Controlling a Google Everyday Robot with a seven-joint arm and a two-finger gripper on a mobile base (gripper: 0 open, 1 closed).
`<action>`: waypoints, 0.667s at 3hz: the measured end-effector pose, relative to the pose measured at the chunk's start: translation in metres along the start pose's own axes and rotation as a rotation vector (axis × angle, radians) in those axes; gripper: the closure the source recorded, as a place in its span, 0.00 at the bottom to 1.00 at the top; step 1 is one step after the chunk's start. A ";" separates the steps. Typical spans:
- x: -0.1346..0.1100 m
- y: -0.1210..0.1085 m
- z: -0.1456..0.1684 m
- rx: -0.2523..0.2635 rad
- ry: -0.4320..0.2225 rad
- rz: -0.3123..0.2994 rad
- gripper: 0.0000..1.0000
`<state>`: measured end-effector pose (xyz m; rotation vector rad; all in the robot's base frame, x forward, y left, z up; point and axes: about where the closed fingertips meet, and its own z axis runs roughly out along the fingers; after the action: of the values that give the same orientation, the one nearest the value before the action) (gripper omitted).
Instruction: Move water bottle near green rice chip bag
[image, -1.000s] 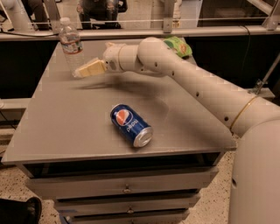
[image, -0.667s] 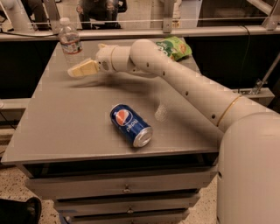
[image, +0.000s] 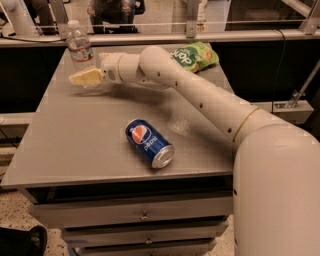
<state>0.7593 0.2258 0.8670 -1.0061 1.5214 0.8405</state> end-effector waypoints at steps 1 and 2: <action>0.002 0.002 0.000 0.002 0.003 0.017 0.39; 0.000 0.005 -0.011 0.015 -0.001 0.018 0.63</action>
Offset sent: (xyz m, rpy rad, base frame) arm -0.0170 -0.0285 0.0107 0.0104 0.0039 -0.0483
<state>0.7507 0.2175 0.8694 -0.9821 1.5355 0.8403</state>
